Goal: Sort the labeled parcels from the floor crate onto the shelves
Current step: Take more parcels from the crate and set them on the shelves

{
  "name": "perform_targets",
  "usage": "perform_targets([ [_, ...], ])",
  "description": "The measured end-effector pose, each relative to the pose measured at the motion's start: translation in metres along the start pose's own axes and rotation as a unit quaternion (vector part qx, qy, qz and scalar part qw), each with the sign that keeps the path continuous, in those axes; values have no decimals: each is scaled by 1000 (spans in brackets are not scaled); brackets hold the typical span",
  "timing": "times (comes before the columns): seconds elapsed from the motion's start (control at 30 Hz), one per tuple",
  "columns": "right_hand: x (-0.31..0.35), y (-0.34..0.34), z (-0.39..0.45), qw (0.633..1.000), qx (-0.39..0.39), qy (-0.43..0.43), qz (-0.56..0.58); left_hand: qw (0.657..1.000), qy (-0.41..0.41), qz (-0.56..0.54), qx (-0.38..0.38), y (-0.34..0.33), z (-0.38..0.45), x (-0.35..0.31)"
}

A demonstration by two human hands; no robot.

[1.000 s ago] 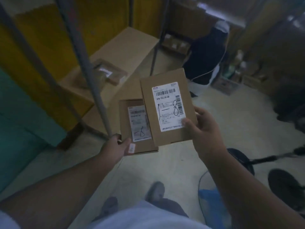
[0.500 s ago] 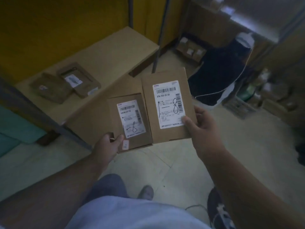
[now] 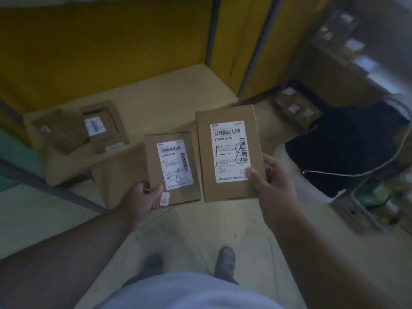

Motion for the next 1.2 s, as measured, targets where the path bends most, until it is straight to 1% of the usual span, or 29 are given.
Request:
perform_targets([
  [0.07, 4, 8, 31, 999, 35, -2, -4, 999, 0, -19, -34, -16, 4, -9],
  [0.13, 7, 12, 64, 995, 98, -7, -24, 995, 26, -57, -76, -33, 2, -10],
  [0.2, 9, 14, 86, 985, 158, -24, -66, 986, 66, -98, -117, -51, -12, -7],
  [0.27, 12, 16, 104, 977, 190, -29, -93, 976, 90, -131, -151, -67, -21, -8],
  [0.37, 3, 5, 120, 963, 242, -43, -111, 964, 116, -155, -180, -76, -36, -3],
  [0.5, -30, -28, 122, 953, 273, -64, -117, 943, 155, -193, -224, -67, -46, 22],
  [0.63, -81, -56, 125, 947, 278, -101, -124, 938, 195, -183, -220, -52, -33, 61],
  [0.77, -155, -83, 137, 938, 282, -97, -176, 934, 232, -165, -215, -44, 22, 108],
  [0.97, -293, -125, 192, 918, 299, -102, -238, 908, 275, -246, -197, -51, 159, 201],
  [1.1, -390, -167, 254, 921, 293, -84, -240, 901, 269, -269, -209, -53, 261, 267],
  [1.2, -445, -196, 301, 938, 268, -81, -205, 893, 270, -276, -232, -51, 323, 303],
])
Point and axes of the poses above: each hand's wrist, its own z-axis towards the middle knuckle, its own y-axis out of the back of the hand, x = y × z, the point moved 2 cm from there along z, towards the middle knuckle, and after that the axes turned 9 degrees about z, right-handed, at the moved point
